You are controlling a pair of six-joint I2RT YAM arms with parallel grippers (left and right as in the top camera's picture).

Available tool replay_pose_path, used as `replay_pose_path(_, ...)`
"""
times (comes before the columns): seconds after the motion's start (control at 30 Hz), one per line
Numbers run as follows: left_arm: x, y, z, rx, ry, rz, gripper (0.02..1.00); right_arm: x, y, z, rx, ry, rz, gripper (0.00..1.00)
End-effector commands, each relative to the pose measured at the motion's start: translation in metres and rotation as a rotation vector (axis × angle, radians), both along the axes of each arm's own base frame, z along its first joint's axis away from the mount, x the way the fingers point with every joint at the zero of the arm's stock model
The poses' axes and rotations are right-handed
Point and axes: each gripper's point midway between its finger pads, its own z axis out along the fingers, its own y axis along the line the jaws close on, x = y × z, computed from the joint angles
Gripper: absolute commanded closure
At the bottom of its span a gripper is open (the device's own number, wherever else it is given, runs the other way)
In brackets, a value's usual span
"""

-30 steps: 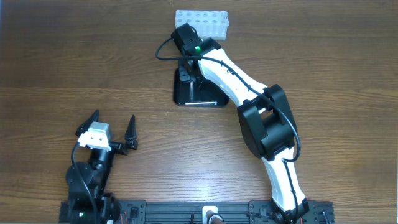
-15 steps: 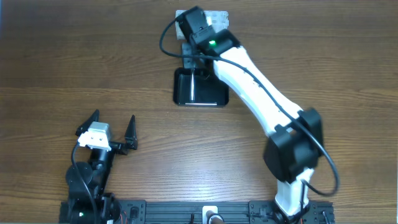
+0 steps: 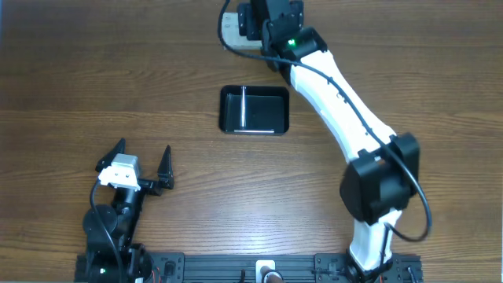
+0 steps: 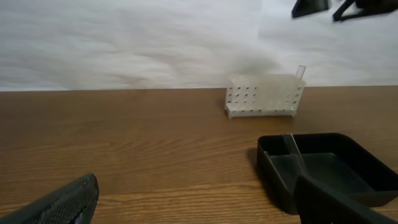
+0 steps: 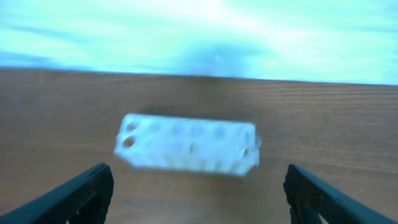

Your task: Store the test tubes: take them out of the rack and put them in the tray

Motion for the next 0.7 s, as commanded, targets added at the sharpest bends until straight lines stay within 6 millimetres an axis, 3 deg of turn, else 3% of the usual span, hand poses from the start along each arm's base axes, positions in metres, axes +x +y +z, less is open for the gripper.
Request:
replay_pose_path(0.03,0.0,-0.001,-0.001,0.014,-0.005,-0.007,0.018,0.029,-0.019,-0.051,-0.03,0.028,-0.057,0.108)
replay_pose_path(0.23,0.0,-0.001,-0.001,0.014,-0.005,-0.007,0.018,0.049,-0.03,-0.083,-0.024,0.023,-0.088,0.117)
replay_pose_path(0.47,0.0,-0.001,-0.001,0.013,-0.005,-0.007,0.018,0.061,-0.041,-0.102,-0.008,0.021,-0.117,0.15)
replay_pose_path(0.7,0.0,-0.001,-0.001,0.014,-0.005,-0.007,0.018,0.063,-0.043,-0.112,-0.011,0.029,-0.123,0.301)
